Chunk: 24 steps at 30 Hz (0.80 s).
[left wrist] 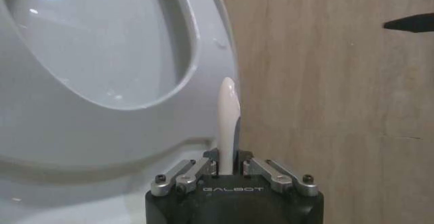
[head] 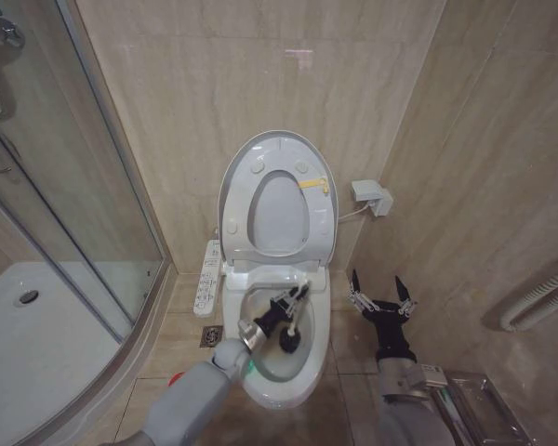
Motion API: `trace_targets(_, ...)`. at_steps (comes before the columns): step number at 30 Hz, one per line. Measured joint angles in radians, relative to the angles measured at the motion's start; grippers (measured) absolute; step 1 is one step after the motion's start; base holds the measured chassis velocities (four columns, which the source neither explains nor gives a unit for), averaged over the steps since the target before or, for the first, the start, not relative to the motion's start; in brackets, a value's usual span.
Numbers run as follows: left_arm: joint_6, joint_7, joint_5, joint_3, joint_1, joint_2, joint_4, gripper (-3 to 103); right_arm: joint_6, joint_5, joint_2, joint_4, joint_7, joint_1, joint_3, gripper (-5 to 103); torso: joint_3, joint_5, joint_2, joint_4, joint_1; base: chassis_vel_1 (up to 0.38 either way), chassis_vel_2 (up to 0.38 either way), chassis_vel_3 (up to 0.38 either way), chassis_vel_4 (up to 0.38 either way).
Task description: Open the toilet lid, clean the toilet bowl with a toilet brush, close the toilet lid, and flush.
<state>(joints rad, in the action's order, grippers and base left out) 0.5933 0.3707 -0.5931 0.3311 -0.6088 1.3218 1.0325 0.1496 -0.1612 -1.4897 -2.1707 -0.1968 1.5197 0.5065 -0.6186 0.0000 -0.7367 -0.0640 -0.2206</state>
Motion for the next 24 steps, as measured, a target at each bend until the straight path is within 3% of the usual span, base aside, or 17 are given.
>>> trace_targets(13, 0.008, 0.003, 0.028, 0.014, -0.04, 0.071, 0.016, 17, 0.0, 0.0, 0.0, 0.0, 0.0, 0.0, 0.0, 100, 0.0, -0.0001, 0.0, 0.0, 0.0, 0.0, 0.0, 0.0, 0.0)
trace_targets(19, 0.01, 0.017, 0.032, 0.034, -0.068, 0.031, 0.06, 17, 0.0, 0.0, 0.0, 0.0, 0.0, 0.0, 0.0, 100, 0.0, -0.0001, 0.0, 0.0002, 0.0, 0.0, 0.0, 0.0, 0.0)
trace_targets(24, 0.016, 0.018, 0.017, 0.021, -0.03, -0.006, 0.013, 17, 0.0, 0.0, 0.0, 0.0, 0.0, 0.0, 0.0, 100, 0.0, -0.0001, 0.0, 0.0003, 0.0, 0.0, 0.0, 0.0, 0.0)
